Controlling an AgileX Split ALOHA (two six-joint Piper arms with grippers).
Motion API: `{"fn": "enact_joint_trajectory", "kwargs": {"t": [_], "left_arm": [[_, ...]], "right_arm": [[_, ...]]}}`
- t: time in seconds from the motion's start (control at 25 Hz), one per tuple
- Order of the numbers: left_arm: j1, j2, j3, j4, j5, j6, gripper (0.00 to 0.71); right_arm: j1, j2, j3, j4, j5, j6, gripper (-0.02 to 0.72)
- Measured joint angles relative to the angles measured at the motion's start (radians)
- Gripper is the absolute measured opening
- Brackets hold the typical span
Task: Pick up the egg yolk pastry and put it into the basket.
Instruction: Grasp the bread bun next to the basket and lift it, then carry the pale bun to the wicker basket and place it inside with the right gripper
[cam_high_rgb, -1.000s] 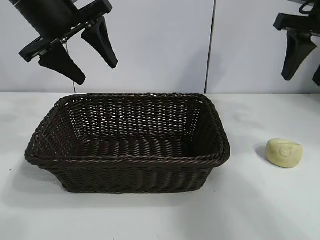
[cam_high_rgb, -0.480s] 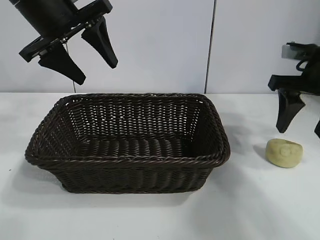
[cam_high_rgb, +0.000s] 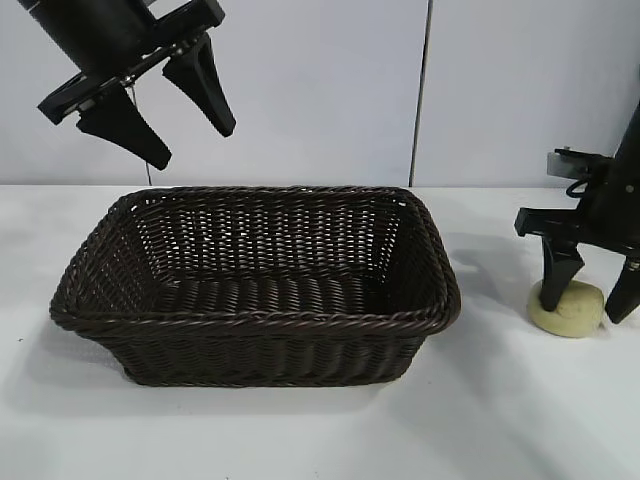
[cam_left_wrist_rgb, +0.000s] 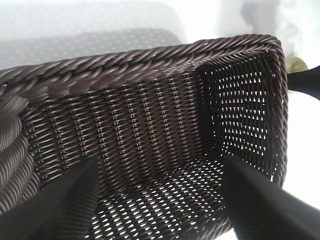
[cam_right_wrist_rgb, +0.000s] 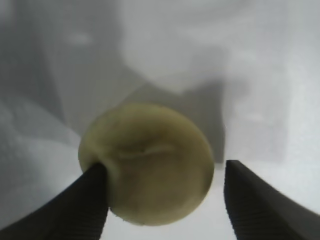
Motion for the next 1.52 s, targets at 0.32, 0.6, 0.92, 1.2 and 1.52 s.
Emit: {"fn": "enact_joint_trajectory", "kwargs": {"t": [0.32,0.6,0.92,1.2,1.52], "left_arm": [[0.0,0.0,0.0,0.0,0.0,0.0,0.505],[0.0,0.0,0.0,0.0,0.001,0.0,0.505],[0.0,0.0,0.0,0.0,0.003,0.0,0.505],[0.0,0.0,0.0,0.0,0.003,0.0,0.505],[0.0,0.0,0.0,0.0,0.003,0.0,0.505]], "right_arm": [[0.0,-0.023,-0.001,-0.006,0.002,-0.005,0.107],[0.0,-0.147,-0.085,0.005,0.103,-0.023,0.104],[0.0,-0.232,-0.226,0.113,0.238,-0.117,0.104],[0.052,-0.232,-0.233,0.167,0.261,-0.158,0.104],[0.27,-0.232,-0.234,0.178,0.261,-0.147,0.104]]}}
